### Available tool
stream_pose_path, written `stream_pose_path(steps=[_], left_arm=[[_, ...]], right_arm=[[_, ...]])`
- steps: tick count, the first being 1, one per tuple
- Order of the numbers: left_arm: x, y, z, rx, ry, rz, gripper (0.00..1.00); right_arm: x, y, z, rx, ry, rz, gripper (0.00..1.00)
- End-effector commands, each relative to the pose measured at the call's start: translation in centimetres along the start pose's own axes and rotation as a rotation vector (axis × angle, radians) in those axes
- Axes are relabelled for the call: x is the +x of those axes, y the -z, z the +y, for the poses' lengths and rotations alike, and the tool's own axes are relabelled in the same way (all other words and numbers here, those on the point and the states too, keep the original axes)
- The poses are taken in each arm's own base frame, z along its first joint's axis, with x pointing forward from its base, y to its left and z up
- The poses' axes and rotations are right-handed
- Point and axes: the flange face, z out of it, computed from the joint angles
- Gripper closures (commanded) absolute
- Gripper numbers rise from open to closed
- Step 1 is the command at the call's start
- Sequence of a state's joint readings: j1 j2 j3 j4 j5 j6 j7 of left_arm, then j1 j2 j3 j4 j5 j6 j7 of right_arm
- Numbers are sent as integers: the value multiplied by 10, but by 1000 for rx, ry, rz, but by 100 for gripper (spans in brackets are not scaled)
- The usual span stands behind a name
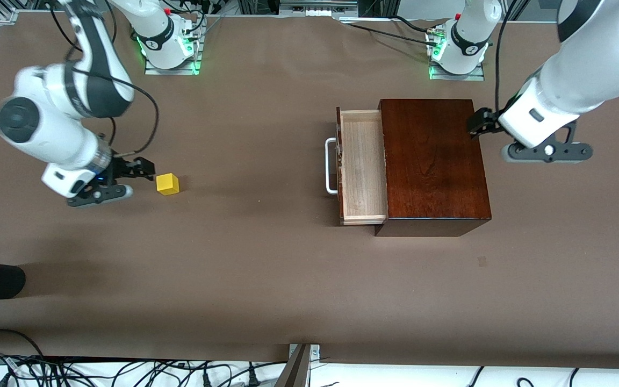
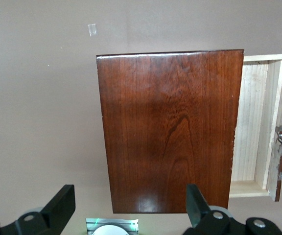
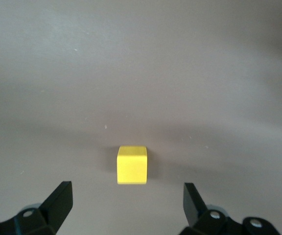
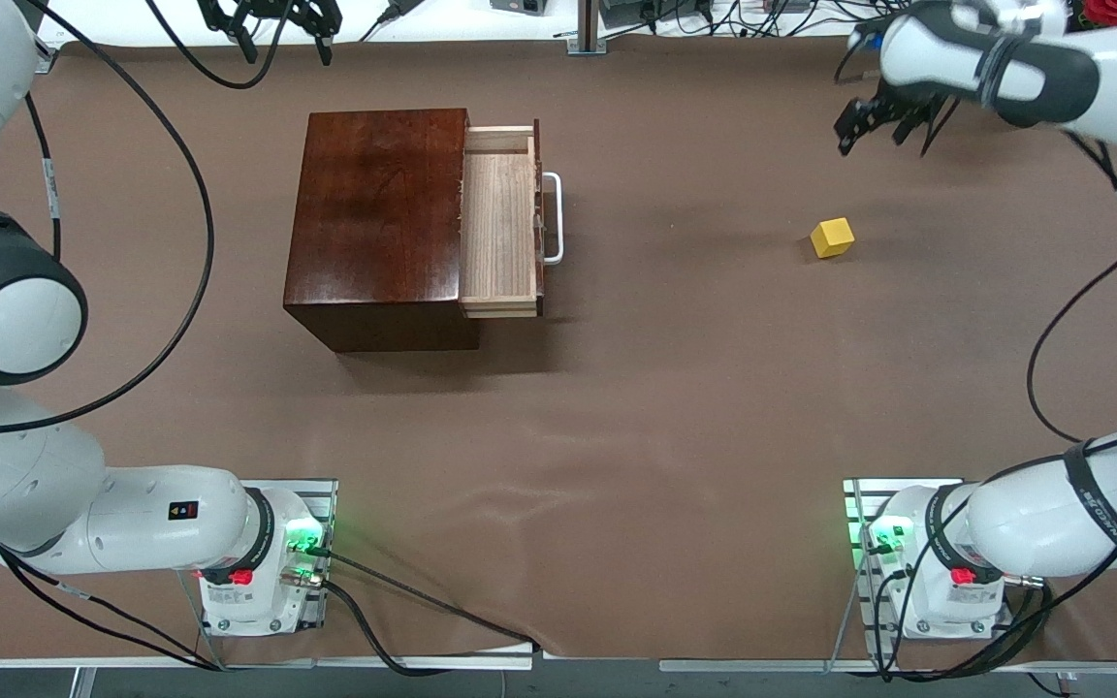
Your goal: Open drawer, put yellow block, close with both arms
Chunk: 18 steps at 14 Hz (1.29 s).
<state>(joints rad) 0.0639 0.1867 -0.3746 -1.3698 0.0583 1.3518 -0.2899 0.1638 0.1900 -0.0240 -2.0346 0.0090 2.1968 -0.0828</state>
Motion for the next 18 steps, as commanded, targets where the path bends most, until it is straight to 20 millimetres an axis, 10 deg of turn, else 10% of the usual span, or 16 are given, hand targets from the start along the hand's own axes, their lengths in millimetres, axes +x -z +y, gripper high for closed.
stream_pose_path(steps=[1,7,13,15,18], left_arm=[[-39,-2,-20,-8,-13,40,0],[-50,-20,-119,-82,-38,130,0],[-43,-13,-127,-80,-23,102,0],[-41,-10,-127,-80,-18,108,0],[-40,-11,-127,-80,-18,105,0]], right_arm=[[-28,-39,-3,10,-22,38,0],[-44,-116,-3,0,-13,66,0],[-55,-159,-4,-5,-16,88,1],[-55,-160,-4,-5,-16,85,16],[-56,-161,-6,-4,-21,79,72]])
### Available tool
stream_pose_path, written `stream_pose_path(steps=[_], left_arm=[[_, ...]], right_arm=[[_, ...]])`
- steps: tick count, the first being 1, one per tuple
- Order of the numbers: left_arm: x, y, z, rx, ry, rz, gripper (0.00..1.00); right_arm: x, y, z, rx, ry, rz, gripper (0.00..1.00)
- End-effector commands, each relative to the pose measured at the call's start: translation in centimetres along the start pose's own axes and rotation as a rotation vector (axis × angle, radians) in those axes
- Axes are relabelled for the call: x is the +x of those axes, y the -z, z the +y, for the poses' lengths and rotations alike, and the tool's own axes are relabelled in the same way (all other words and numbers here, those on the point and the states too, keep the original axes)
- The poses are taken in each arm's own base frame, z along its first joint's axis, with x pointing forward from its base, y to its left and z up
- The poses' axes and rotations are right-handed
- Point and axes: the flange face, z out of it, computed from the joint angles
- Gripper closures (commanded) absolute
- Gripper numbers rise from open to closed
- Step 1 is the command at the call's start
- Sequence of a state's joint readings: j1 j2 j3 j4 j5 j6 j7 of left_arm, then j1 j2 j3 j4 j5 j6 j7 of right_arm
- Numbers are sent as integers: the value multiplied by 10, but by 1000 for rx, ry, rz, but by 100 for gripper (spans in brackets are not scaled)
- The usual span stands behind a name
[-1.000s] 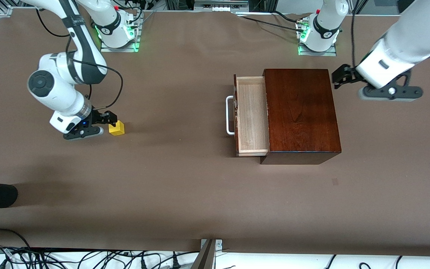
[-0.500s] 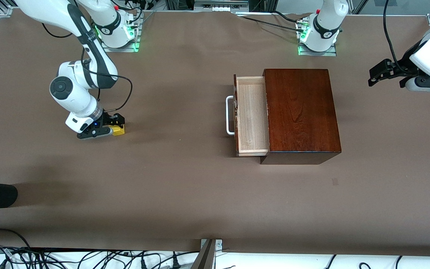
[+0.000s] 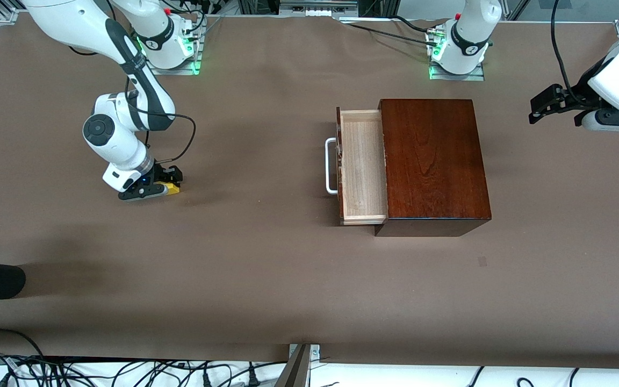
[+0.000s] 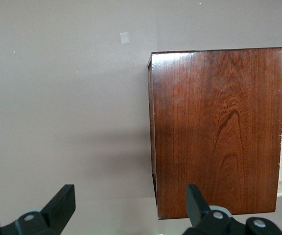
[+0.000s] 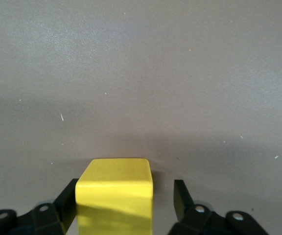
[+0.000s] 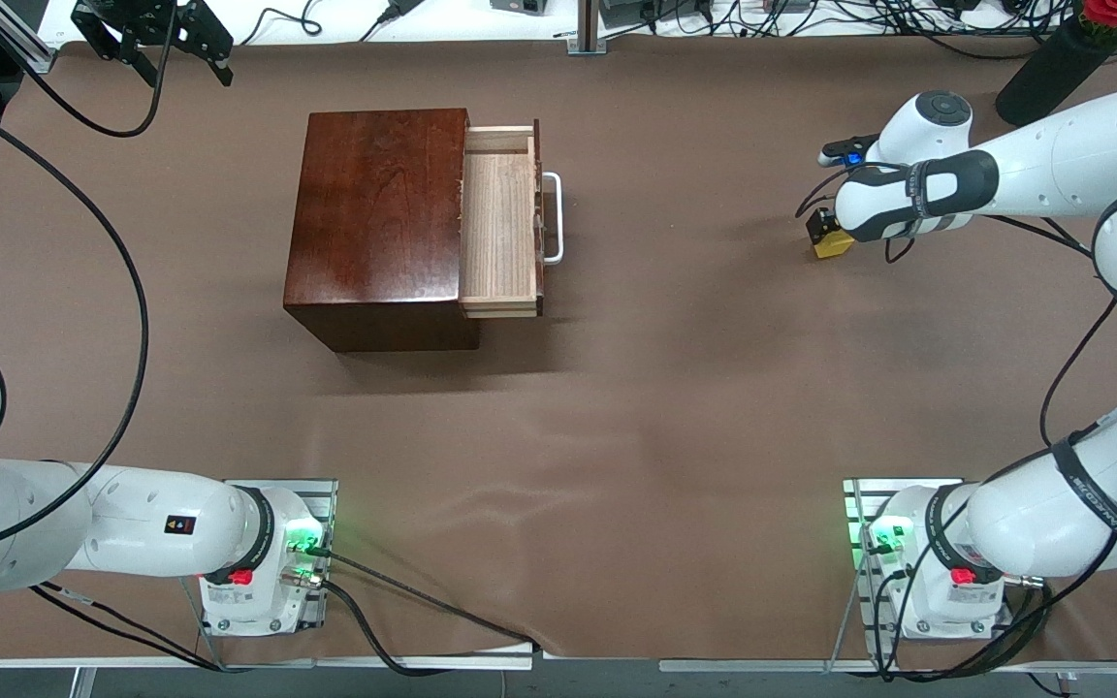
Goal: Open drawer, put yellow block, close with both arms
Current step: 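Close the right gripper on the yellow cube and lift it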
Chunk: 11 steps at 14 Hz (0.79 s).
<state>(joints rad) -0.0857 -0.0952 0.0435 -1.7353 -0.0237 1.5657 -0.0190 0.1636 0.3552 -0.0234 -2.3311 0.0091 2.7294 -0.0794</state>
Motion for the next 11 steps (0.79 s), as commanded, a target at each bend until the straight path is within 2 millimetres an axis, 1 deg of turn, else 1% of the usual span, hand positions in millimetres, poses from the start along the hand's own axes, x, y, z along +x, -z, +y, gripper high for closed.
stream_pose_path(steps=[1,2,3,5,7,8,10,11], left_arm=[[4,5,-1,-10,-5,-7,0],[5,3,-1,-10,-5,-10,0],[6,3,-1,-10,-5,-10,0],[6,4,0,-11,-5,-8,0],[5,3,0,-11,-7,-16,0],[5,3,-1,-13,-4,-24,0],[5,2,-1,-13,-4,-25,0],[4,2,-1,-13,-4,-28,0]], right_arm=[[-1,3,-3,8,-10,8,88],[-2,4,-3,9,-10,-2,100],[0,9,-7,13,-7,-7,100],[7,31,-18,19,16,18,100],[14,55,-35,26,56,61,100],[19,69,-48,28,97,89,100],[28,103,-93,49,174,119,100],[38,117,-102,54,185,80,100]])
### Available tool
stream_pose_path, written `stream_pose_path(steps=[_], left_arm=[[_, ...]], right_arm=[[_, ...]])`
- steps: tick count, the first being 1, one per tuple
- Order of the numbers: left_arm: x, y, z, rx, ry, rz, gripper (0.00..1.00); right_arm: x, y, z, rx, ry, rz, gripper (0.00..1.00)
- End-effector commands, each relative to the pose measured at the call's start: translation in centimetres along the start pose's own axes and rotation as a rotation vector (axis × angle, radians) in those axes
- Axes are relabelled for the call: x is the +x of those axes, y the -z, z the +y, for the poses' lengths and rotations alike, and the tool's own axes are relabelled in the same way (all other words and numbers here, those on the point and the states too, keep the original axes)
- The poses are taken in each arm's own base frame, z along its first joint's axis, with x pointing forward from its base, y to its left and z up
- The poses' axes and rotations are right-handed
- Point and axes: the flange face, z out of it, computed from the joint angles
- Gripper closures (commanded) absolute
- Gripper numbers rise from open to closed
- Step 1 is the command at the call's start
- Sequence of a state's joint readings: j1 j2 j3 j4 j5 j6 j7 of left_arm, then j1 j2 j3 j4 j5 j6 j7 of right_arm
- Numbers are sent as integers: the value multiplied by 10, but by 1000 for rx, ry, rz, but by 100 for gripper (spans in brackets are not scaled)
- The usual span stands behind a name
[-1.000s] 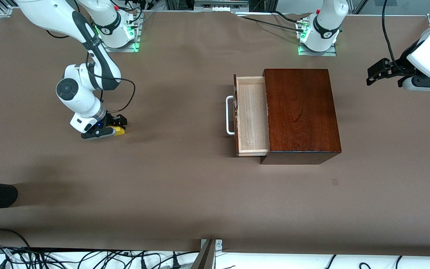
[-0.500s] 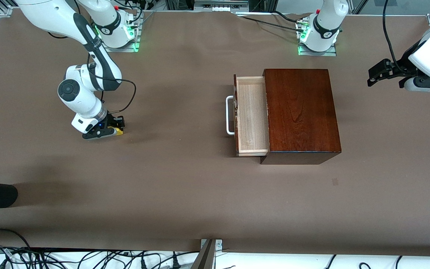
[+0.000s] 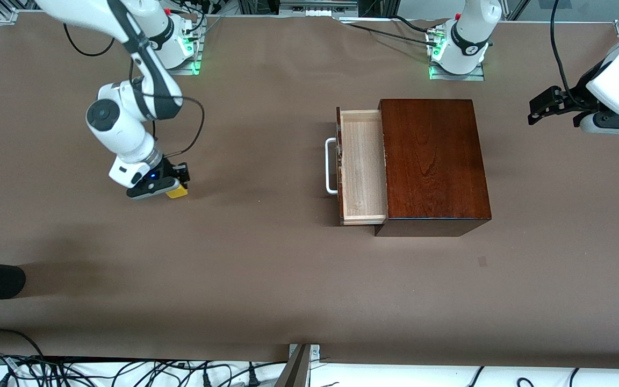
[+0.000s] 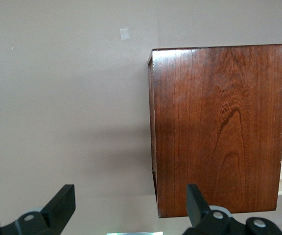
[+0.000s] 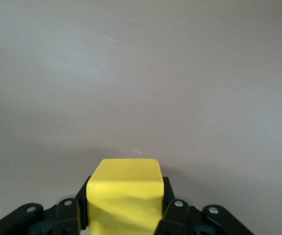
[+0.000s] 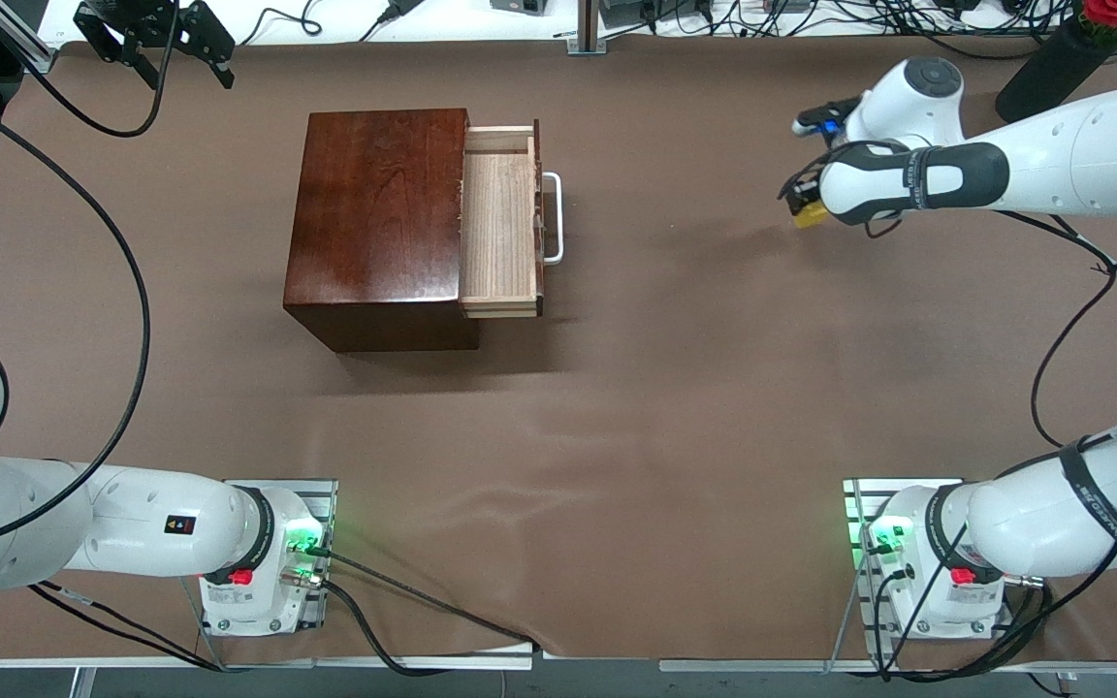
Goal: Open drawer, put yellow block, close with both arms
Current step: 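Carry the yellow cube with the right gripper into the open drawer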
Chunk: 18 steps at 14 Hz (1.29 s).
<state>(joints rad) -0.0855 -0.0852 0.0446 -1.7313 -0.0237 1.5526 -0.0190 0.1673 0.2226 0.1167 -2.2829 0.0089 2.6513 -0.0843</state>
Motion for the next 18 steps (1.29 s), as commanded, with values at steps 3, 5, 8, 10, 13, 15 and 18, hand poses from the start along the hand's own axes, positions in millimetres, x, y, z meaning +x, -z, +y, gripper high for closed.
stream_pose_path(steps=[3,5,8,10,13,15,18], left_arm=[[2,6,-1,-13,-4,-9,0],[2,6,0,-13,-5,-9,0],[2,6,0,-13,-5,-9,0],[2,8,0,-13,-5,-6,0],[7,12,0,-11,-4,-9,0],[9,10,0,-10,-4,-17,0],[9,10,0,-10,-4,-17,0]], right_arm=[[73,95,-60,49,96,-165,100],[96,129,-90,58,100,-197,100],[98,153,-170,62,175,-177,100],[88,169,-251,71,309,-138,100],[93,170,-341,113,439,-104,100],[88,167,-406,108,549,-63,100],[85,152,-469,53,691,-5,100]])
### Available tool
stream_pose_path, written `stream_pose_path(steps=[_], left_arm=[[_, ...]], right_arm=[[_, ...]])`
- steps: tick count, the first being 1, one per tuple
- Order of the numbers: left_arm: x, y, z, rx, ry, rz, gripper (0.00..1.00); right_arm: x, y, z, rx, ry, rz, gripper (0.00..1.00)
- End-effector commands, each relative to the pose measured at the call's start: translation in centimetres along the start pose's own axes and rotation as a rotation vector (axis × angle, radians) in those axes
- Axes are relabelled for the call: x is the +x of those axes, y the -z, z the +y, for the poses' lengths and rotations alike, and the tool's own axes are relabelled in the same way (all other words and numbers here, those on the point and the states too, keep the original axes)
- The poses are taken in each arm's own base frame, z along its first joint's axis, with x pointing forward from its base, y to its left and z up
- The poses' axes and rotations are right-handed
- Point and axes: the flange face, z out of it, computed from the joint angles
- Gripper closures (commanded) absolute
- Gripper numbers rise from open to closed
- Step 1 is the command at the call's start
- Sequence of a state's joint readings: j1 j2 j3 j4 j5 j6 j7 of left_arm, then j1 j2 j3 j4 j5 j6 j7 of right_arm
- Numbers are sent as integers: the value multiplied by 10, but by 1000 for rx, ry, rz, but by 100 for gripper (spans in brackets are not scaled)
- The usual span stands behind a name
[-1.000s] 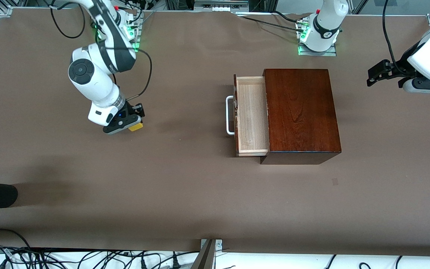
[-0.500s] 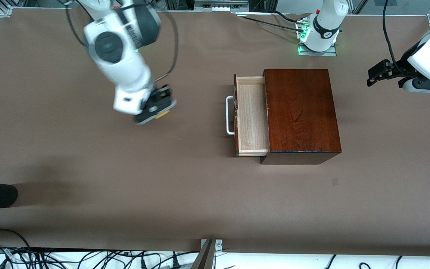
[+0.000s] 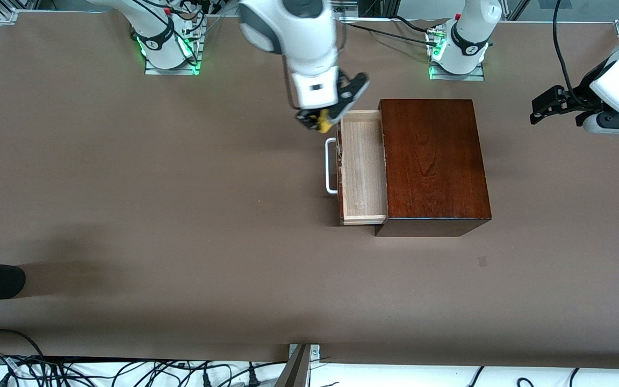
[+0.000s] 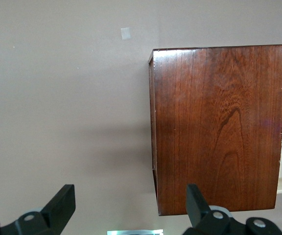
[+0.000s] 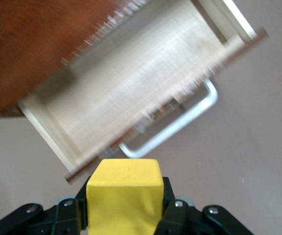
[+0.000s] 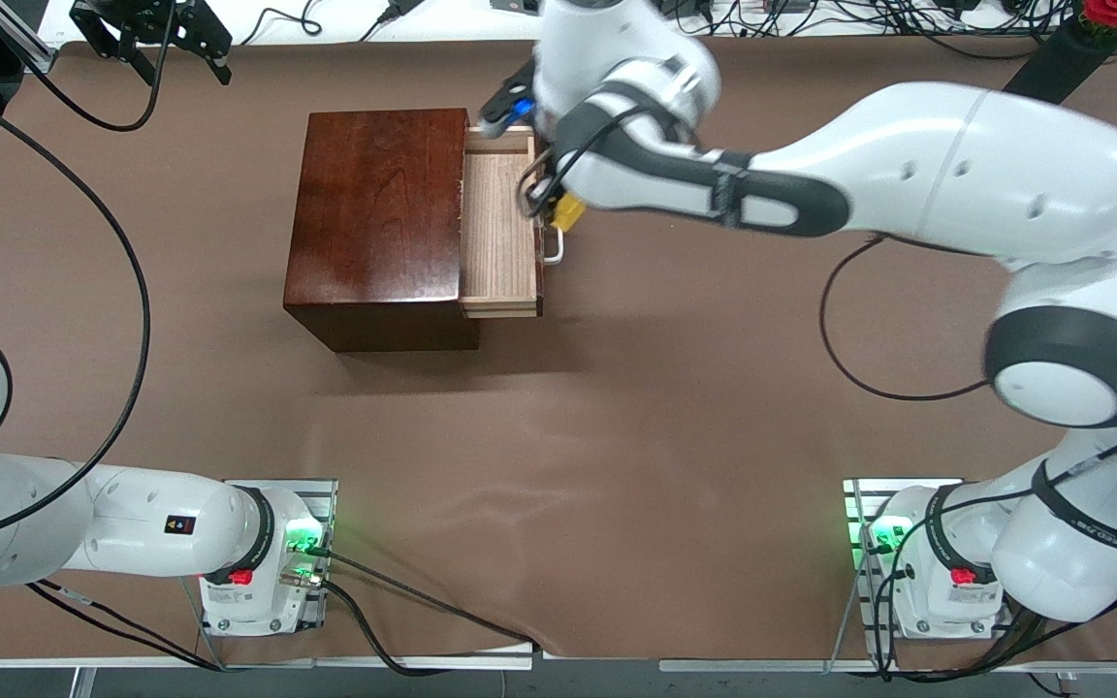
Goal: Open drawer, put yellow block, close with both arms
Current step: 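Carry the yellow cube with the right gripper into the open drawer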
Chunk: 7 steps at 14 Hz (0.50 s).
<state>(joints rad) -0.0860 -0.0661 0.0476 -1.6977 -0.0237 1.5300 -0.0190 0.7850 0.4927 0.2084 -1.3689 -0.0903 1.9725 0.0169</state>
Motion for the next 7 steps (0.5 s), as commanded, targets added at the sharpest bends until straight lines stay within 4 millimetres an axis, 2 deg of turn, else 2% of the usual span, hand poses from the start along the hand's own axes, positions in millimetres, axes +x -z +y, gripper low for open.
stream_pose_path(steps=[1,2,4,7], left_arm=[[5,7,1,-11,-8,-7,0],[4,6,2,-10,-9,-10,0],[4,6,3,-10,-11,-9,0],[4,10,6,-10,-22,-2,0]], right_arm=[[32,-20,-36,-65,147,15,100],[34,-27,-50,-89,197,12,100],[37,-42,-67,-129,270,3,100],[42,-59,-65,-136,364,-6,100]])
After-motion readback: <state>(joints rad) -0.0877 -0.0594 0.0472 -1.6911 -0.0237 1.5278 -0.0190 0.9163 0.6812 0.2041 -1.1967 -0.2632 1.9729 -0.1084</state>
